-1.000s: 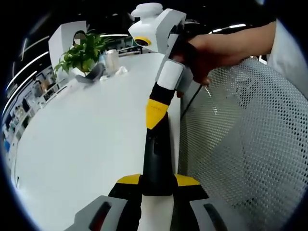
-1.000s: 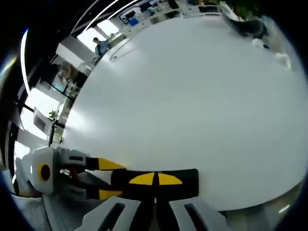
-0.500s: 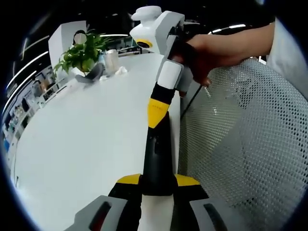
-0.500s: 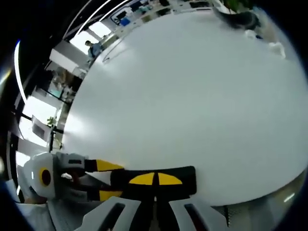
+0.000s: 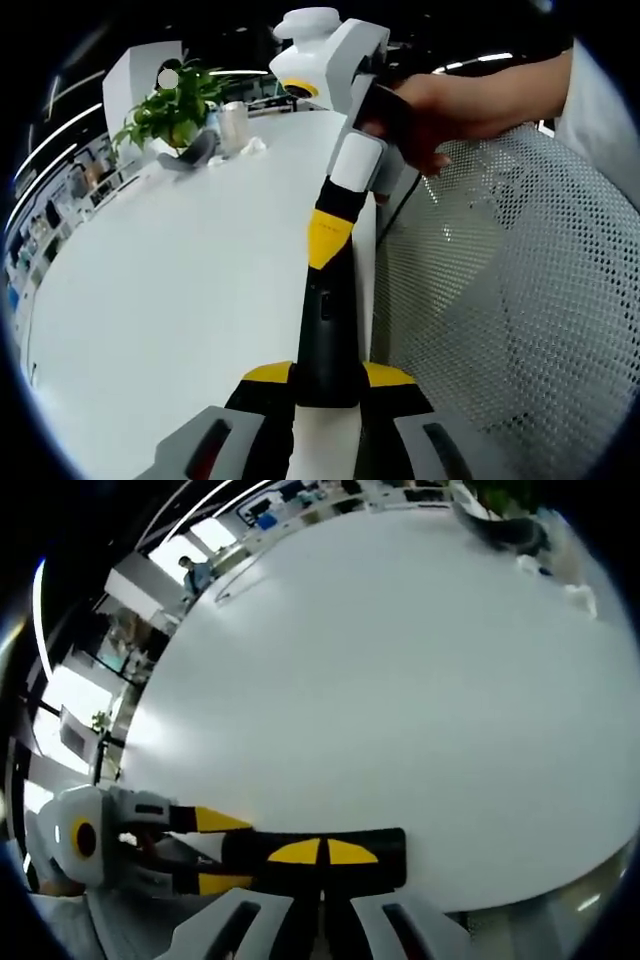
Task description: Press the specified remote control buttons in sequence, fully releasing each button before pressing the next.
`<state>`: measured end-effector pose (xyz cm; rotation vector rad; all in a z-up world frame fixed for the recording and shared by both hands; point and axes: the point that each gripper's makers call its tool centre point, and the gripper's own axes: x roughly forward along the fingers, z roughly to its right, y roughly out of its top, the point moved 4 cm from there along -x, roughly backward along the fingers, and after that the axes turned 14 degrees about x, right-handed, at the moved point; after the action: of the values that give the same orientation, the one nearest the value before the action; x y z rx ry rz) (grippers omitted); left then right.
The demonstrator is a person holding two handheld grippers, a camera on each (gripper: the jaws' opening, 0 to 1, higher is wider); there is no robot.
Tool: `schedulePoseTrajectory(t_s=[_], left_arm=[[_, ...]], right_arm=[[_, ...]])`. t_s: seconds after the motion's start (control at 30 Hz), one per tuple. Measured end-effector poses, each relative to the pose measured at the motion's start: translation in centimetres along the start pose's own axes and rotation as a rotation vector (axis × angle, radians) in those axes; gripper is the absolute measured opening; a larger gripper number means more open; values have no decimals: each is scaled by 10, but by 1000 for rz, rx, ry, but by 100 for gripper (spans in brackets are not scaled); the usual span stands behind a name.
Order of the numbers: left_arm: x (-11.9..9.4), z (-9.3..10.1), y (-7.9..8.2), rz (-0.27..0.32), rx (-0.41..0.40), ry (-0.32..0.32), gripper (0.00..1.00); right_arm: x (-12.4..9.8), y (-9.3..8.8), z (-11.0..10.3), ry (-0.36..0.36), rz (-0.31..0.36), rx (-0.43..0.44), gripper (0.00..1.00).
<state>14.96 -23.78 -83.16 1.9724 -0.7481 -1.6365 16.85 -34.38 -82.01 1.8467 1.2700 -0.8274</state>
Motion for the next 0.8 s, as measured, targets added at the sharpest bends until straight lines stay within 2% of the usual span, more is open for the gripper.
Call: schedulePoseTrajectory(t_s=[0.33, 0.43, 0.5, 0.67, 0.8], left_arm=[[0, 0, 1, -7, -15, 7, 25], [0, 0, 1, -10, -12, 9, 25], [0, -1, 1, -12, -21, 11, 25], [0, -3, 0, -16, -42, 18, 27], [1, -1, 2, -10, -3, 14, 25]], right_arm=[[-2, 0, -4, 2, -5, -20, 0], [-1, 2, -5, -19, 14, -82, 0], [-2, 5, -5, -50, 32, -174, 0], [2, 1, -7, -61, 3, -183, 0], [1, 2, -4, -78, 7, -203, 0]])
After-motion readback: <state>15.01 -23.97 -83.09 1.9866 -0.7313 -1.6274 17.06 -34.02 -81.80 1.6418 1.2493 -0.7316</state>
